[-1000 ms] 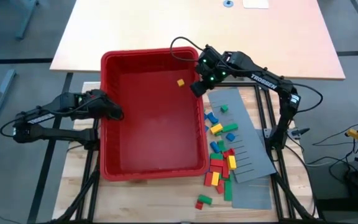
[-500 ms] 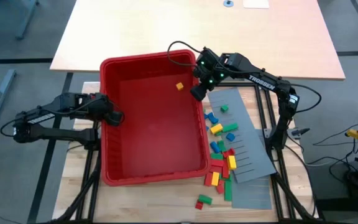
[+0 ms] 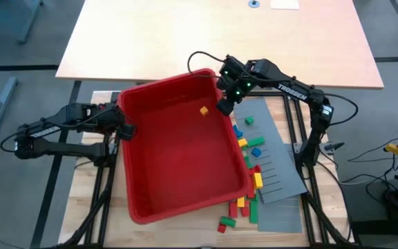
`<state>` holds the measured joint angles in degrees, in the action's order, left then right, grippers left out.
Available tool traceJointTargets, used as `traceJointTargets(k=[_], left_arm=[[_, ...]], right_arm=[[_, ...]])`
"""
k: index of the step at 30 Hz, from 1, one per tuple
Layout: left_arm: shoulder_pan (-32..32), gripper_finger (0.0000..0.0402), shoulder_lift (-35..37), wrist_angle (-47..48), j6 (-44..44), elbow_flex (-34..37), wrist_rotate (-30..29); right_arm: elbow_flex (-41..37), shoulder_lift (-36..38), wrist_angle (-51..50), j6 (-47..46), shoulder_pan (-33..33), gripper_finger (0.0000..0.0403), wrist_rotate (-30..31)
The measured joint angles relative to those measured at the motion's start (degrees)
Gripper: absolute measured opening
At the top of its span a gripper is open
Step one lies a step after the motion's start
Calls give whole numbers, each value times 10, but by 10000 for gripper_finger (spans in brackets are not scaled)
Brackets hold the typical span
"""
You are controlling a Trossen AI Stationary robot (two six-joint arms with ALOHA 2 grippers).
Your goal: Sort blocks
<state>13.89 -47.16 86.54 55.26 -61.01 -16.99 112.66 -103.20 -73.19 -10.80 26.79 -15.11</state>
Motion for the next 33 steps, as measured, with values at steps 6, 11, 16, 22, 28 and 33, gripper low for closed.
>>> traceJointTargets(k=[6, 11, 16, 22, 28, 33], left_arm=[[0, 282, 0, -20, 3, 0, 0], [0, 278, -7, -106, -41, 0, 19], [-3, 281, -35, -171, -122, 0, 72], [-9, 277, -75, -208, -146, 0, 89], [-20, 277, -109, -251, -178, 0, 133], [-46, 277, -145, -224, -203, 0, 208]], right_arm=[[3, 5, 9, -4, -6, 196, -7], [2, 4, 19, -7, -12, 196, -7], [2, 5, 23, -3, -11, 196, -5], [27, 8, 35, 9, -9, 196, -3], [68, 8, 52, 35, -9, 195, -3], [84, 8, 50, 57, -9, 195, 2]])
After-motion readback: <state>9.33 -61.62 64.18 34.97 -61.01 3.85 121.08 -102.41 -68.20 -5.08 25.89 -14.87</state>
